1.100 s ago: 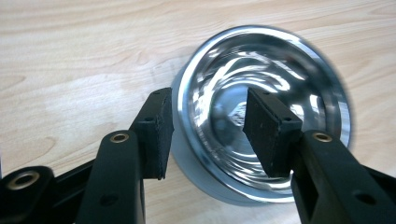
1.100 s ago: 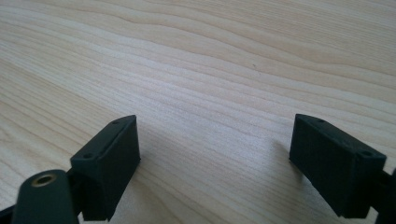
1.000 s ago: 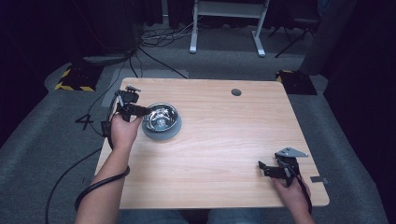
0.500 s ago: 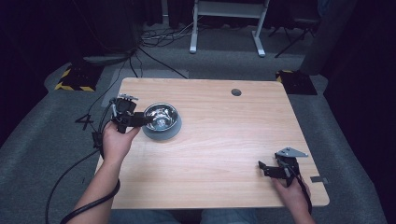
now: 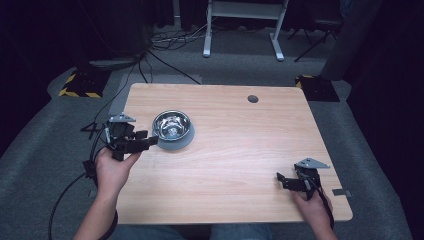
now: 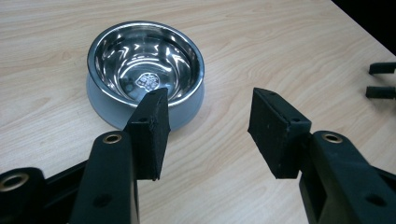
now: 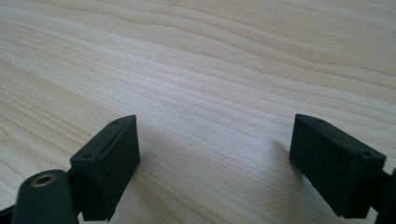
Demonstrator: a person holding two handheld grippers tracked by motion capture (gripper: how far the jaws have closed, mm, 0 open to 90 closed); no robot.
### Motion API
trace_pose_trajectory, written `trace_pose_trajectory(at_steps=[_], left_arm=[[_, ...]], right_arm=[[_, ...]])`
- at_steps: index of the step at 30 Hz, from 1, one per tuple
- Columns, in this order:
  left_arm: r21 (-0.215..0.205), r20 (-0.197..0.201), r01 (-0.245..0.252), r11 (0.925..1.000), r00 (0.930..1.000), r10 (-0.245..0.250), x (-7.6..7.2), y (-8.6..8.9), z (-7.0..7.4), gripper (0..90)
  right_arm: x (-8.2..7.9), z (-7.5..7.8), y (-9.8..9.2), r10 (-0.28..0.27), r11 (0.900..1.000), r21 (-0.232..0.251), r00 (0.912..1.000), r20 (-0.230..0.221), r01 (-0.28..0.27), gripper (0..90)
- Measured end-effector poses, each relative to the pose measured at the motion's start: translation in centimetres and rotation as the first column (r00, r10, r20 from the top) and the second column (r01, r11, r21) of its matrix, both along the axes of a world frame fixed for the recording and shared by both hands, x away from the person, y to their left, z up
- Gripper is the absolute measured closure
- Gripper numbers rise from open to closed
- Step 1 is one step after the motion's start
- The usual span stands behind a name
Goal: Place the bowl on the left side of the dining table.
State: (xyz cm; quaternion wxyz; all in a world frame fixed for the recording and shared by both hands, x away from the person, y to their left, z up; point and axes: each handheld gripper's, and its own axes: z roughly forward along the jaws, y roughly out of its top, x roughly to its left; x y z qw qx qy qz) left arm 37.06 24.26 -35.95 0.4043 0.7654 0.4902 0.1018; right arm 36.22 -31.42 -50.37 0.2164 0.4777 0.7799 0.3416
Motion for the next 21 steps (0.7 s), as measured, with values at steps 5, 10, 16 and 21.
trace_pose_trajectory(at_steps=[5, 10, 16, 21], left_arm=[[0.039, -0.002, 0.012, 0.9992, 0.9999, -0.012, -1.0, -0.1, -0.3, 47.9], [0.003, -0.008, 0.023, 0.9997, 0.9997, -0.023, -3.2, 0.4, -0.9, 47.8], [0.0, 0.004, 0.023, 0.9997, 0.9997, -0.023, -5.0, 0.9, -1.6, 46.1], [-0.008, 0.008, 0.014, 0.9999, 0.9999, -0.013, -6.0, 1.5, -2.4, 45.0]], right_arm=[[0.0, 0.0, 0.0, 0.0, 1.0, -0.001, 1.0, 0.0, 0.0, 16.3], [0.0, 0.0, 0.0, 0.0, 1.0, 0.0, 1.0, -0.001, 0.0, 16.3], [0.0, 0.0, 0.0, 0.0, 1.0, 0.0, 1.0, -0.001, 0.0, 16.3], [0.0, 0.0, 0.0, 0.0, 1.0, 0.0, 1.0, -0.001, 0.0, 16.3]])
